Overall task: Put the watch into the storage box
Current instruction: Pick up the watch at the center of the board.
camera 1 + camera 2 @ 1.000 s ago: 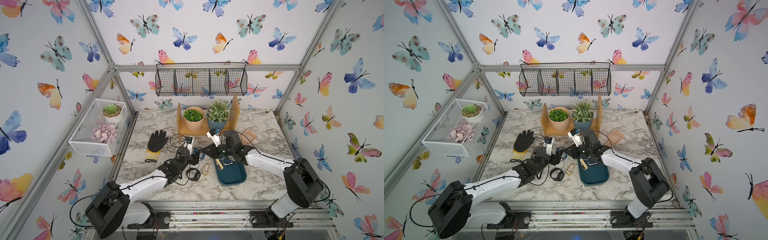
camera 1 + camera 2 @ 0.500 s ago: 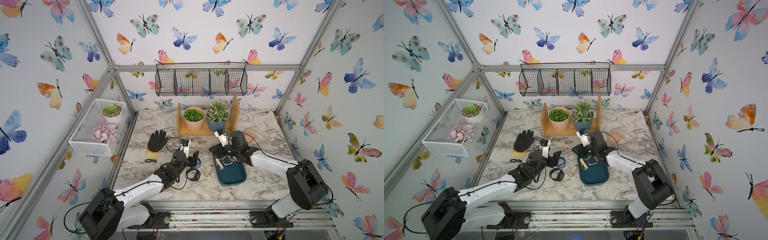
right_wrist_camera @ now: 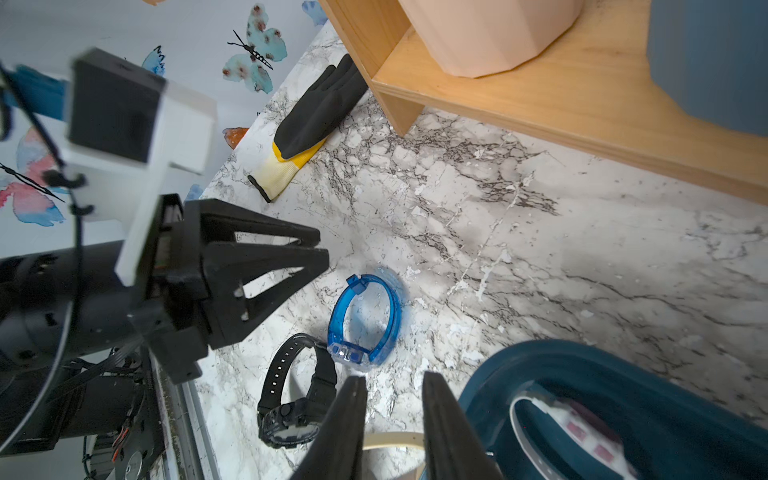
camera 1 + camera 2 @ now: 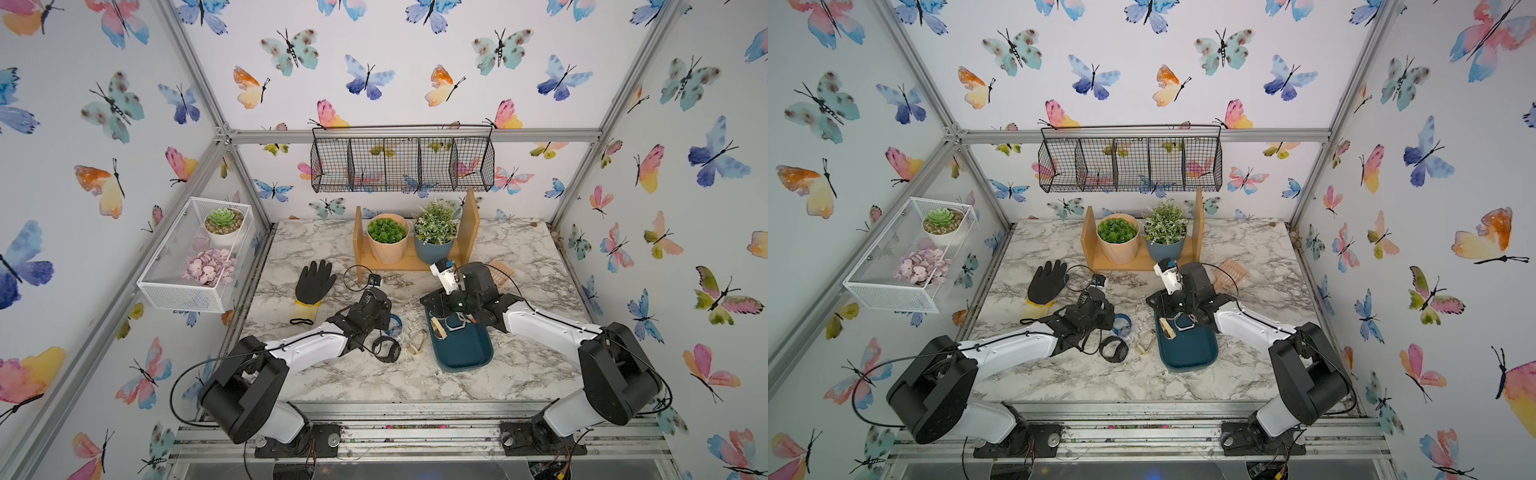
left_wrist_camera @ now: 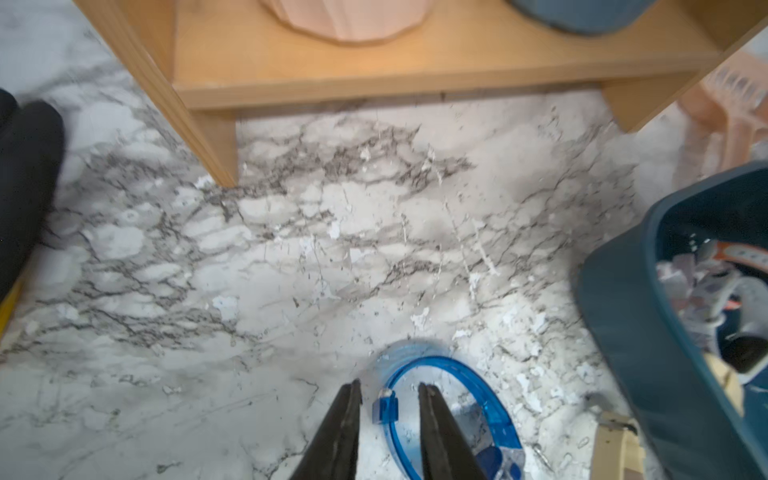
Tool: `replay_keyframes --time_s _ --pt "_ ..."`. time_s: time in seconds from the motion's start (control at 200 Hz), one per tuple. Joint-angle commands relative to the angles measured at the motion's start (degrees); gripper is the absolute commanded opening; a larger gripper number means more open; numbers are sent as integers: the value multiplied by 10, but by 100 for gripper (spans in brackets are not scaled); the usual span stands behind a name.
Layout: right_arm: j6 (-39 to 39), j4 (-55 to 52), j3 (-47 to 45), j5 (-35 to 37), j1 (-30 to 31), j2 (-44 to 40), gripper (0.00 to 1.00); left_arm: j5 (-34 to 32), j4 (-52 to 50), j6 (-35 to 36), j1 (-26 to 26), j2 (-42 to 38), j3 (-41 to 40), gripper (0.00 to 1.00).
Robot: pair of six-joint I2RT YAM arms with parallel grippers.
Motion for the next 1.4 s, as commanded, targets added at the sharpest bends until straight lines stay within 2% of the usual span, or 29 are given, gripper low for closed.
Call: replay_keyframes --time_s 0.0,0.255,0.596,0.771,0.936,1.141,1.321,1.396 --pt "-6 0 3 4 1 10 30 39 -54 -14 0 26 19 29" --pt "-9 0 4 4 1 20 31 58 -85 -9 1 87 57 29" --pt "-12 -1 9 1 1 28 32 46 -97 -12 1 120 68 26" --pt "-13 -1 18 -3 1 36 32 43 -96 -13 1 123 68 0" --pt "-24 -17 31 -4 5 43 32 17 -93 -17 0 92 66 0" --pt "-46 -51 57 44 34 42 33 -4 -48 -14 -1 12 40 0" --pt "-60 -82 84 127 77 43 37 -16 -97 4 -7 22 79 0" --pt "-64 -92 96 136 90 48 38 -16 -99 5 -9 18 79 0"
